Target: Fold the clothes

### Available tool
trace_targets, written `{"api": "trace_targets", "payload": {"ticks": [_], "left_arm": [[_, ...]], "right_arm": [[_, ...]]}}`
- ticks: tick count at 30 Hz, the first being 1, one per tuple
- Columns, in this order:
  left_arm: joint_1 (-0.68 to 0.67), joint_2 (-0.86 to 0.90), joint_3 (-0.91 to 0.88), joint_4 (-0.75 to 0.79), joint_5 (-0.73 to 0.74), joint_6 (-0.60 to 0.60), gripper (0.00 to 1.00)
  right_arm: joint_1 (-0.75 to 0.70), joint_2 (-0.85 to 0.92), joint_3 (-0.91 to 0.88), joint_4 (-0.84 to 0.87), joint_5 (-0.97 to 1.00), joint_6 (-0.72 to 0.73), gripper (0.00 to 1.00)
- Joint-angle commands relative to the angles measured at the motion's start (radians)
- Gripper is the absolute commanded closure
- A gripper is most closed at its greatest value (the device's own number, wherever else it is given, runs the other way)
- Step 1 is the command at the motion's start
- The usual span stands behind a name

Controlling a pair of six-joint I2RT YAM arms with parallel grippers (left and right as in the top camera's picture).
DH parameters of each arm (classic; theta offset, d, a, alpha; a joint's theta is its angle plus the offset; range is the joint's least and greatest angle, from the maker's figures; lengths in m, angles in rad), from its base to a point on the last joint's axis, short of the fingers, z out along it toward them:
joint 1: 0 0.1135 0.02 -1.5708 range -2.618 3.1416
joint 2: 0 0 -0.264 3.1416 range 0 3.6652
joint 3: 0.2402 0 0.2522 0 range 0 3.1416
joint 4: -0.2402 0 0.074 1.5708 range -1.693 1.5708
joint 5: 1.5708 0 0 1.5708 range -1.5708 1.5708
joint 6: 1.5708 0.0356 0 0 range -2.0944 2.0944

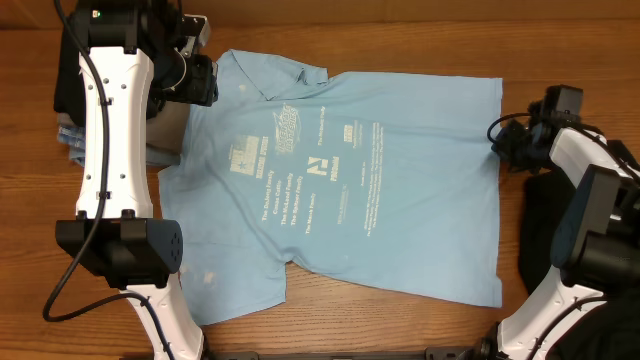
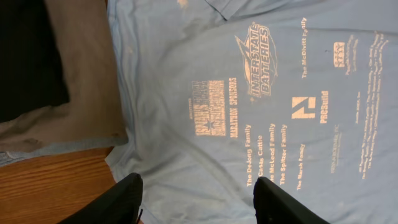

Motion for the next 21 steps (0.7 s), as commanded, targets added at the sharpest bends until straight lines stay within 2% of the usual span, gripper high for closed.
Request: {"api": "trace_targets", "payload": {"ticks": [1,3,4,6,8,13,16,21], "left_arm": [[0.005,0.0,0.006,0.001,0.001,-0.006,0.38],[0.005,0.0,0.006,-0.003,-0.028,-0.006,0.36],[0.005,0.0,0.006,-0.01,-0.047,-0.006,0.36],[0.005,0.0,0.007,-0.031,-0.082,-0.006,0.36],[0.006,-0.001,0.007,-0.05,-0.102,-0.007,0.37],[0.008,-0.023,0.007,-0.115,-0.152,-0.038,0.38],[0.02,-0.07,0.007,-0.13,-0.194,-0.095,0.38],[0.035,-0.174,-0.006,-0.13,-0.195,-0.125,0.36]], "right_arm": [[-0.027,0.027,0.033,0.019,0.055,-0.001,0.96],[-0.031,0.027,0.045,0.018,0.05,0.0,0.93],[-0.032,0.025,0.057,0.009,0.05,-0.001,0.74],[-0.032,0.014,0.082,-0.024,0.047,-0.001,0.53],[-0.032,-0.008,0.112,-0.069,0.037,0.0,0.39],[-0.032,-0.124,0.188,-0.181,-0.022,0.004,0.3],[-0.032,-0.224,0.221,-0.24,-0.086,0.005,0.27],[-0.032,-0.38,0.253,-0.35,-0.12,0.057,0.25]]}}
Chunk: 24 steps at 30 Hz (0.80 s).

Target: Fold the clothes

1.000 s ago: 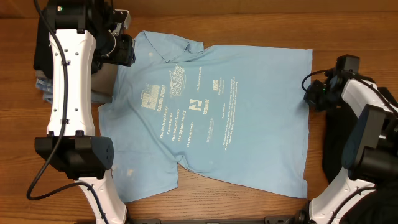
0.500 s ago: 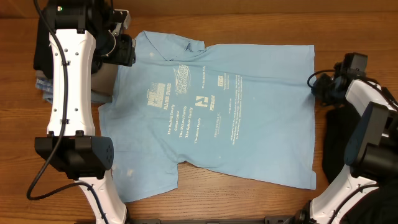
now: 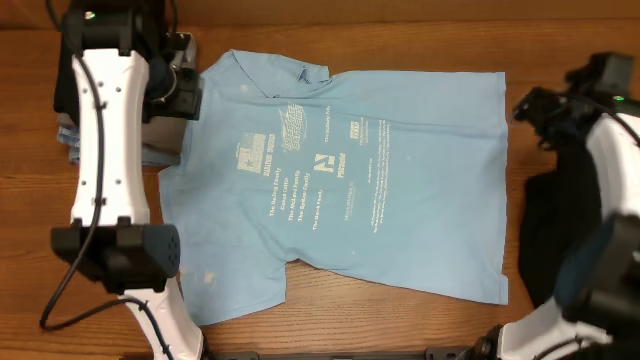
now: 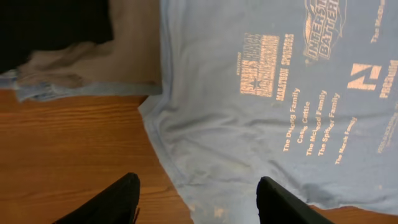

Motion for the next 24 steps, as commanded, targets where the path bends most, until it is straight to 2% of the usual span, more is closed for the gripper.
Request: {"api": "trace_targets", "payload": {"ticks": [1,5,11,14,18,24], "left_arm": [[0.02,-0.15,-0.016,-0.003,-0.031,-0.068,0.35],[0.032,-0.271,-0.166,-0.003,-0.037,-0.117,0.35],[0.095,-0.46,-0.585,0.014,-0.06,-0.219,0.31],[0.139,-0.505,-0.809,0.106,0.008,-0.222,0.25],[0.189,-0.507,-1.083,0.274,0.108,-0.197,0.23],[0.251,-0.5,-1.374,0.493,0.26,-0.198,0.28]], "right_arm": [[-0.004,-0.16,0.043,-0.054,-0.059,0.051,0.23],[-0.004,-0.265,0.043,-0.143,-0.126,0.059,0.2],[-0.004,-0.341,0.043,-0.284,-0.179,0.066,0.19],[-0.004,-0.343,0.043,-0.341,-0.179,0.066,0.19],[-0.004,-0.343,0.043,-0.359,-0.179,0.066,0.19],[-0.004,-0.343,0.043,-0.381,-0.179,0.066,0.19]]}}
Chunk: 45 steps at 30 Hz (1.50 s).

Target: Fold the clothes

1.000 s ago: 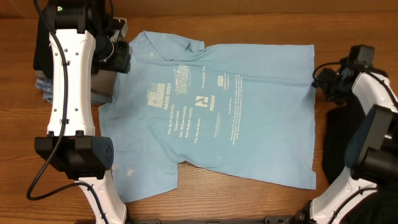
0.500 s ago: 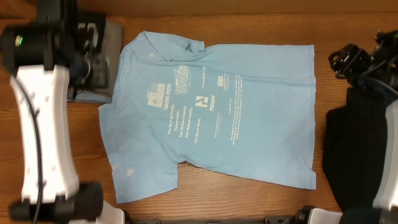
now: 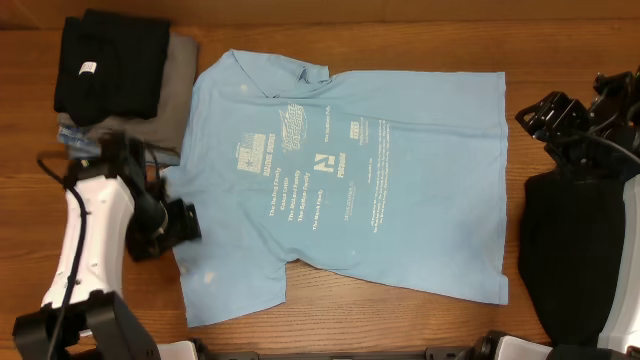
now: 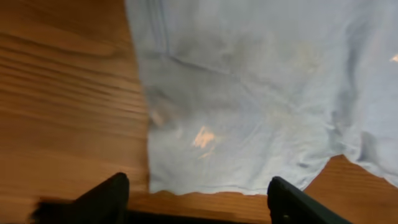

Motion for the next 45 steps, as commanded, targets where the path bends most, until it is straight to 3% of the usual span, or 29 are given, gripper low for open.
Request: {"api": "trace_targets", "payload": {"ticks": [1,7,12,17,20,22,25,28,37,45], "left_arm": [[0.033,0.002,-0.114,0.082,0.119,-0.032,0.29],[0.044,0.019,-0.237,0.228,0.004,-0.182,0.23],[0.048,0.058,-0.285,0.273,0.025,-0.194,0.14],[0.048,0.123,-0.294,0.28,0.042,-0.194,0.14],[0.048,0.153,-0.295,0.3,0.042,-0.194,0.24],[0.048,0.166,-0.296,0.319,0.042,-0.194,0.49],[0.049,0.166,-0.294,0.333,0.063,-0.194,0.78],[0.05,0.166,-0.267,0.323,0.113,-0.193,0.96],[0.051,0.165,-0.042,0.142,0.174,-0.123,0.96],[0.051,0.161,0.122,0.034,0.166,-0.069,0.96]], "right_arm": [[-0.004,-0.013,0.011,-0.003,-0.012,0.003,0.19],[-0.004,-0.013,0.011,0.0,-0.012,0.004,0.19],[-0.004,-0.013,0.011,0.009,-0.012,0.004,0.19],[-0.004,-0.013,0.011,0.013,-0.012,0.004,0.19],[-0.004,-0.013,0.011,0.013,-0.006,0.003,0.19],[-0.004,-0.013,0.011,0.005,0.014,0.003,0.19],[-0.004,-0.012,0.011,-0.007,0.041,0.011,0.19],[-0.004,-0.008,0.01,-0.031,0.088,0.059,0.19],[-0.004,0.049,-0.069,-0.149,0.185,0.138,0.18],[-0.016,0.057,-0.341,-0.14,0.214,0.218,0.18]]}}
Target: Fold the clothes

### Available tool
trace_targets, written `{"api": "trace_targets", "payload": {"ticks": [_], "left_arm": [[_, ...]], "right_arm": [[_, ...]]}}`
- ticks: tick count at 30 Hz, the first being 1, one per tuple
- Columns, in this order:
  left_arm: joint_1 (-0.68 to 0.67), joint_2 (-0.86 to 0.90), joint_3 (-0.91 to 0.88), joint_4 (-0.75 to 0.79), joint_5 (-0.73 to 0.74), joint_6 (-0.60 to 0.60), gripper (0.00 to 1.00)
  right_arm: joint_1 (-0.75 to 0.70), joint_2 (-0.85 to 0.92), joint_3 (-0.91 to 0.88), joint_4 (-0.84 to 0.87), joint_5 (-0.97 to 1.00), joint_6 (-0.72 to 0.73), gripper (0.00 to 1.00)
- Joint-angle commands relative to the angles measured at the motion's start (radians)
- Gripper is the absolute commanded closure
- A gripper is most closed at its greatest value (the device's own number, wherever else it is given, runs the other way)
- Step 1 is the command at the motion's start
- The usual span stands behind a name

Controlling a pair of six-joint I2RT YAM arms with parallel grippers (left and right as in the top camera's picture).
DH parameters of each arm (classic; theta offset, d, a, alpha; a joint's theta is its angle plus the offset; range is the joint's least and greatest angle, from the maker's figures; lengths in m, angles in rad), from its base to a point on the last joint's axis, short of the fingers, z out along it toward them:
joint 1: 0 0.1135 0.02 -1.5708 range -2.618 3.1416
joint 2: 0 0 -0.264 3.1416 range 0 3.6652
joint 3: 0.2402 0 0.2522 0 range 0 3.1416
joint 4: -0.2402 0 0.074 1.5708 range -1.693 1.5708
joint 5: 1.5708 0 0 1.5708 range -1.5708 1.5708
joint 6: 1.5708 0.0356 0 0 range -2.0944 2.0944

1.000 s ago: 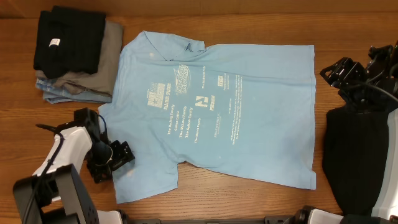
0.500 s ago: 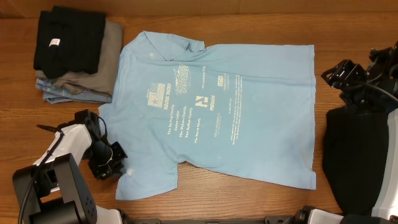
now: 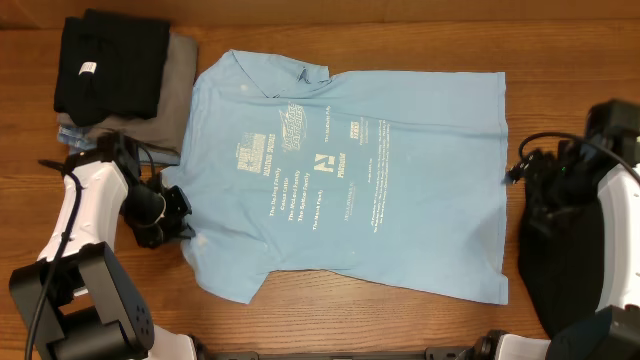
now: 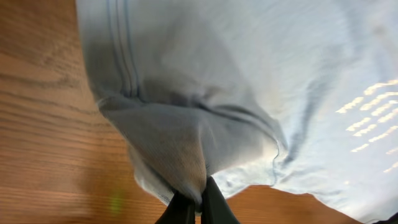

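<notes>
A light blue T-shirt [image 3: 350, 170] with pale print lies spread flat on the wooden table, collar at the far left. My left gripper [image 3: 178, 215] sits at the shirt's near-left sleeve. In the left wrist view the gripper [image 4: 199, 202] is shut on a bunched fold of the sleeve [image 4: 180, 143], which is lifted slightly off the wood. My right gripper [image 3: 540, 168] hovers just off the shirt's right edge, over dark cloth; whether it is open or shut does not show.
A stack of folded clothes [image 3: 110, 65], black on grey, sits at the far left corner. A black garment [image 3: 570, 270] lies at the right edge beneath the right arm. Bare table [image 3: 400, 325] shows along the front edge.
My left gripper, open over the near-left sleeve before, is now shut on it, and the sleeve is bunched and drawn inward. The right arm has moved from the far right corner nearer the shirt's right edge.
First my left arm reached to the collar by the folded stack, and my right gripper was at the shirt's right edge. Then the right one was clear of the shirt. Later the left gripper was open over the near-left sleeve; now it grips that sleeve.
</notes>
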Motion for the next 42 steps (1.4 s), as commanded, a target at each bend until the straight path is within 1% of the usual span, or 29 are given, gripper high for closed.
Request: {"api": "trace_targets", "payload": {"ticks": [1,4,5,7,8,9,10,11,13,19,22,27,30,35,38,41,42], "left_arm": [[0.001,-0.004,0.051,-0.014,0.014,0.048,0.96],[0.001,-0.005,0.055,-0.014,0.014,0.051,0.96],[0.001,-0.005,0.055,-0.014,0.014,0.059,0.96],[0.001,-0.005,0.055,-0.015,0.014,0.058,0.96],[0.001,-0.005,0.055,-0.015,0.014,0.06,0.96],[0.001,-0.005,0.055,-0.014,0.014,0.063,0.96],[0.001,-0.005,0.055,-0.014,0.014,0.063,0.96],[0.001,-0.005,0.055,-0.013,0.014,0.064,0.96],[0.001,-0.005,0.055,-0.007,0.014,0.077,0.96],[0.001,-0.005,0.055,0.005,0.014,0.084,0.96],[0.001,-0.005,0.055,0.012,0.013,0.085,0.95],[0.001,-0.005,0.055,0.013,0.014,0.09,0.94],[0.001,-0.005,0.055,0.013,0.013,0.104,0.94],[0.001,-0.005,0.055,0.013,0.013,0.104,0.93],[0.001,-0.005,0.055,0.011,0.014,0.104,0.93],[0.001,-0.005,0.055,0.007,0.014,0.104,0.93],[0.001,-0.005,0.055,0.007,0.014,0.104,0.93]], "right_arm": [[-0.012,-0.001,-0.127,0.006,0.023,0.044,0.18],[-0.011,-0.001,-0.242,0.035,0.024,0.08,0.18],[-0.012,-0.001,-0.304,0.061,0.021,0.111,0.19],[-0.011,-0.001,-0.356,0.076,0.02,0.145,0.23],[-0.011,-0.001,-0.378,0.082,0.024,0.164,0.3],[-0.012,-0.001,-0.399,0.087,0.028,0.19,0.41],[-0.011,-0.001,-0.42,0.098,0.031,0.211,0.47],[-0.011,-0.001,-0.439,0.11,0.031,0.225,0.49],[-0.011,-0.001,-0.475,0.134,0.031,0.245,0.48],[-0.011,-0.001,-0.558,0.18,0.027,0.28,0.49],[-0.011,-0.001,-0.605,0.221,0.028,0.322,0.49],[-0.012,-0.001,-0.645,0.253,0.05,0.331,0.5],[-0.011,-0.001,-0.669,0.272,0.063,0.353,0.53],[-0.012,-0.001,-0.706,0.331,0.076,0.372,0.54],[-0.011,-0.001,-0.707,0.338,0.077,0.374,0.61],[-0.011,-0.001,-0.707,0.315,0.097,0.371,0.61],[-0.011,-0.001,-0.71,0.306,0.103,0.371,0.58]]}}
